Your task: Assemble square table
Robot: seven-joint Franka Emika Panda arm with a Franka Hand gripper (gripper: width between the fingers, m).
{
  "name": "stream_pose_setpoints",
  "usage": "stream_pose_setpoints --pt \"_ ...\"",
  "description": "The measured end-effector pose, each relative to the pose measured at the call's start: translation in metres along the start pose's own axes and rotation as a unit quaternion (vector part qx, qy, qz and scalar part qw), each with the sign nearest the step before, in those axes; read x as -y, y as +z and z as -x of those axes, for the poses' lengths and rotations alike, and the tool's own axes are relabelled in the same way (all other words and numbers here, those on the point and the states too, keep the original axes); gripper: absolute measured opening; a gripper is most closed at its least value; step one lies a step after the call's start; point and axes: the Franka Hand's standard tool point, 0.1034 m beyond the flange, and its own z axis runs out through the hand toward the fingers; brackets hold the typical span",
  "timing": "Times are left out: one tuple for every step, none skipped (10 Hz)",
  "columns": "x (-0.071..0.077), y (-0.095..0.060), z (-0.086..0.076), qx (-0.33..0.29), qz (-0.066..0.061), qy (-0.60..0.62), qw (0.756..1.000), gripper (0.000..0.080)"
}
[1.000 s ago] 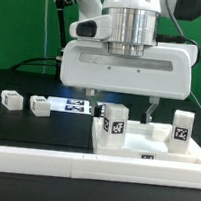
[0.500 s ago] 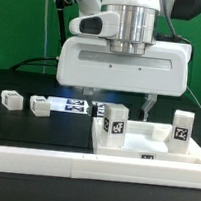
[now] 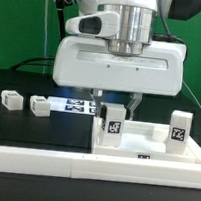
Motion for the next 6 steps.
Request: stream_pose_setpoints --pt "0.0001 0.0001 0.0 0.0 0.0 0.025 1.0 0.0289" --pt "0.0002 0.0001 0.0 0.0 -0.001 0.068 0.998 0.0289" --pt "0.0002 0.0001 0.0 0.0 -0.001 0.089 0.996 0.0289" --pt "0.0004 0.0002 0.0 0.0 -0.002 0.13 0.991 0.0289" --pt "-0.0001 0.0003 0.0001 0.0 -0.002 0.171 0.985 0.0289" --pt "-0.0025 0.0002 0.0004 0.0 -0.001 0.209 0.978 0.0289"
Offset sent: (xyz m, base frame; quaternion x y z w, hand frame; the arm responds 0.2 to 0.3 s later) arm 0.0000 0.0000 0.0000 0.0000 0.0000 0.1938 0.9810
